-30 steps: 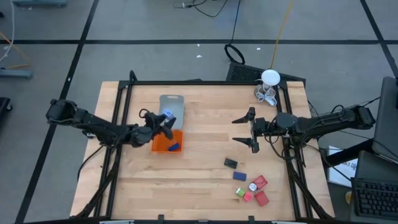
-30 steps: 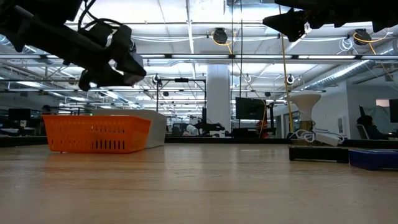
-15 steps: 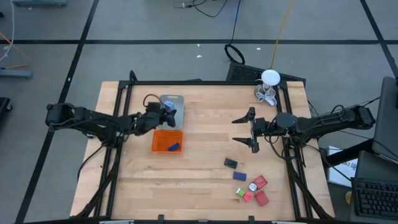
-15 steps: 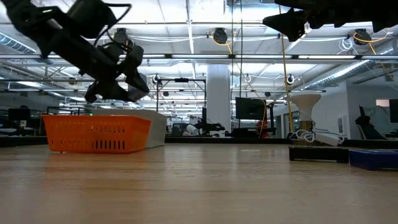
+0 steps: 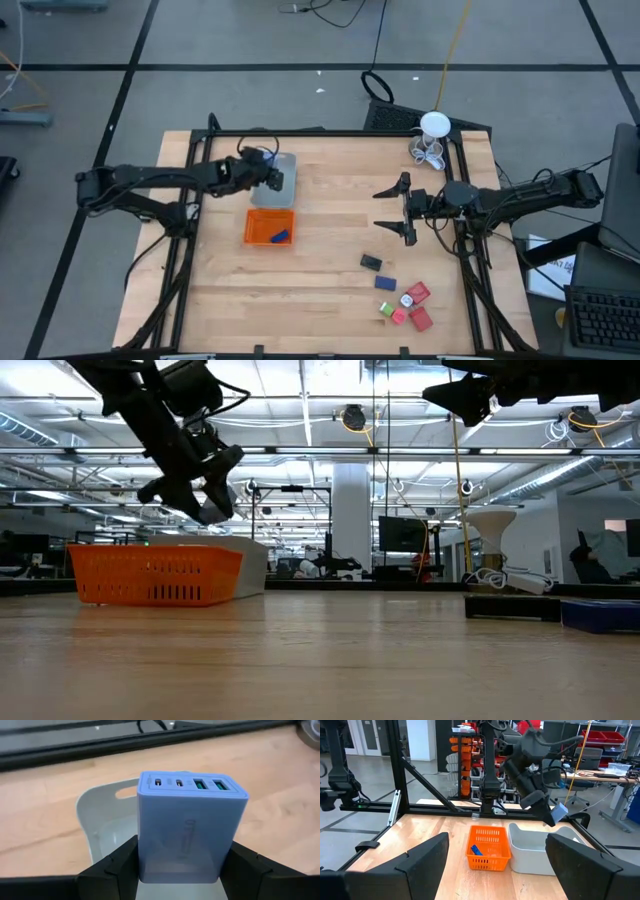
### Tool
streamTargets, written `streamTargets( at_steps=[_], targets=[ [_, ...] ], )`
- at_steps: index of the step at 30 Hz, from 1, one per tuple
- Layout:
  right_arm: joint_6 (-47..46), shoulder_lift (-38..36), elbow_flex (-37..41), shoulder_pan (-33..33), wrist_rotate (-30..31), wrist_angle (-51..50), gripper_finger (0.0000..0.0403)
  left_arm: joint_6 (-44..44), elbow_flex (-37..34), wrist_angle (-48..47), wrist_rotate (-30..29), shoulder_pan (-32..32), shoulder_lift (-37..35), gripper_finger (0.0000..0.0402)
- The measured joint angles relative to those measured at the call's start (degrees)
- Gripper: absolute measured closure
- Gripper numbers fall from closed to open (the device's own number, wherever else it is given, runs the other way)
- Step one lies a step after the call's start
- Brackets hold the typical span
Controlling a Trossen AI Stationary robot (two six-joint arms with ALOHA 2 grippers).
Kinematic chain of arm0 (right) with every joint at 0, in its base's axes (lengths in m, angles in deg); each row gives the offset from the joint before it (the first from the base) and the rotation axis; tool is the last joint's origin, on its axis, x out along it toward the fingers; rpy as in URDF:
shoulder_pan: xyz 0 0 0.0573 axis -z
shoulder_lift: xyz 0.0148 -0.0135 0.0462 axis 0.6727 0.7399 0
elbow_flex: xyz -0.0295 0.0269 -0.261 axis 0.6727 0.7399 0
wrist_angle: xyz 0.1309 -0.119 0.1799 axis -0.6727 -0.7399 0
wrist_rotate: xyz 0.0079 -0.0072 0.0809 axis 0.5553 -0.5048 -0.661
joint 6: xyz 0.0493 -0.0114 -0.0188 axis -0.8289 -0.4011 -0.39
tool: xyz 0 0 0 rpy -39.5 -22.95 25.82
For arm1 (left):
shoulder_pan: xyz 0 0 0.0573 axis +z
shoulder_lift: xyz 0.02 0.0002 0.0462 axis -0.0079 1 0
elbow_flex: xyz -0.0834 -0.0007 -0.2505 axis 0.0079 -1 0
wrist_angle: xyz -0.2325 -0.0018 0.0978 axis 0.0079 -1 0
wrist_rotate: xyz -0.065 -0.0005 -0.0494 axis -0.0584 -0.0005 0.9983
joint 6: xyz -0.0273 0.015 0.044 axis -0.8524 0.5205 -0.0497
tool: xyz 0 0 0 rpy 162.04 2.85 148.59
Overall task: Pick & Place Office items
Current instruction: Put the purple charger adapter into the gray bin
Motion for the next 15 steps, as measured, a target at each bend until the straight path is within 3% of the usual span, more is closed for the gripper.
streamTargets(
  at_steps=[6, 15],
  targets=[
    [0.0, 0.0, 0.0, 0.0, 0.0, 0.0, 0.0083, -6.2, 0.0, 0.2, -0.1, 1.2, 4.1, 0.0185],
    [0.0, 0.0, 0.0, 0.0, 0.0, 0.0, 0.0083, -8.8, 0.0, 2.1, -0.7, 1.4, 10.6, 0.0185]
  ],
)
